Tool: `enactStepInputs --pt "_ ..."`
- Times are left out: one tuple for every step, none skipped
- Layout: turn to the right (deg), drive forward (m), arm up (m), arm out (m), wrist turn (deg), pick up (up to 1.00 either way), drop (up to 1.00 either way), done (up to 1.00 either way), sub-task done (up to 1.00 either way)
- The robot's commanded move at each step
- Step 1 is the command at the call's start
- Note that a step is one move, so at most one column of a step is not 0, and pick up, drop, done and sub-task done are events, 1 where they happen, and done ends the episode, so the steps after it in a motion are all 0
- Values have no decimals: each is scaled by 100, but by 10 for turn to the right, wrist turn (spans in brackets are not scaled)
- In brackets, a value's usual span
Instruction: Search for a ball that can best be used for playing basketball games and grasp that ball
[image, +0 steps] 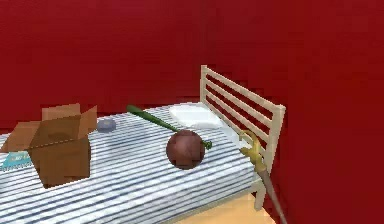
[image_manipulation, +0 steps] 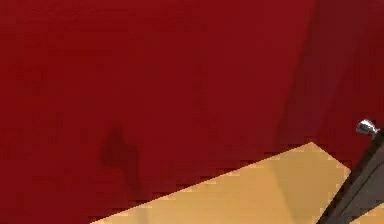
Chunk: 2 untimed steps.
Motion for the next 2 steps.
enactStepInputs --pt "-120 0 0 0 0 0 0 0 0" --pt "0 15 0 0 0 0 0 0 0"
